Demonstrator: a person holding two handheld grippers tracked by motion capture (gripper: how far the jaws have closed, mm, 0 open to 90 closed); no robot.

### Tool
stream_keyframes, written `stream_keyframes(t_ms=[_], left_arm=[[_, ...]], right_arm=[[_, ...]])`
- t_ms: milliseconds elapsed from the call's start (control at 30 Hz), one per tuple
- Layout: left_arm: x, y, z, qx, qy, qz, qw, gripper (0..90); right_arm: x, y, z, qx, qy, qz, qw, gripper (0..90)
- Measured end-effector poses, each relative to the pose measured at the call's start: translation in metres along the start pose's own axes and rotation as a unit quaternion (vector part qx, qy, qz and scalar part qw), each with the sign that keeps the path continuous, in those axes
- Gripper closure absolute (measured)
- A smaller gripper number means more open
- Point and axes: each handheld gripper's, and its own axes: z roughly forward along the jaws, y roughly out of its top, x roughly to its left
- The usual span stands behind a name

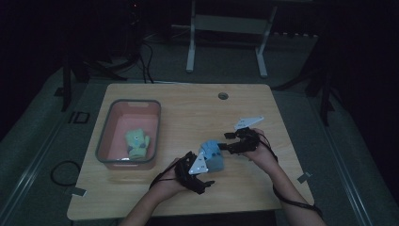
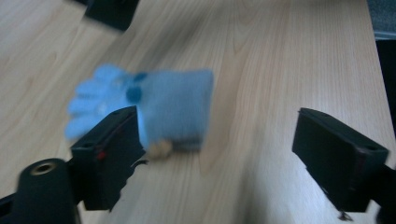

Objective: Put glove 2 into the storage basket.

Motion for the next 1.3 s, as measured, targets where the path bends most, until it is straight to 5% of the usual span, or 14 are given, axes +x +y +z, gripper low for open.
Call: stream_keyframes(t_ms=[333,667,900,1033,1067,1133,1300], left_arm=[[0.005,0.014,0.031,0.001,-0.002,0.033,0.9994,30.0],[0.013,0.007,0.053,0.043,0.002,0.054,0.9976,38.3],[0.009,0.005,0.058,0.065,0.019,0.069,0.9953,44.5],[0.008,0.004,0.058,0.065,0.034,0.077,0.9943,56.5],[0.009,0.004,0.058,0.068,0.032,0.076,0.9943,59.3],[0.011,0.006,0.057,0.071,0.023,0.063,0.9952,63.6],[0.016,0.008,0.052,0.065,0.016,0.05,0.9965,72.7]], right_arm=[[-0.009,-0.002,0.036,0.023,-0.003,0.017,0.9996,35.7],[-0.014,-0.021,0.059,0.052,-0.013,0.024,0.9983,32.0],[-0.009,-0.019,0.059,0.061,-0.01,0.013,0.998,44.2],[-0.007,-0.018,0.058,0.07,0.0,0.011,0.9975,52.0],[-0.007,-0.017,0.058,0.074,0.02,0.017,0.9969,62.9],[-0.007,-0.017,0.059,0.074,0.029,0.024,0.9965,68.6],[-0.008,-0.016,0.06,0.081,0.049,0.052,0.9941,74.7]])
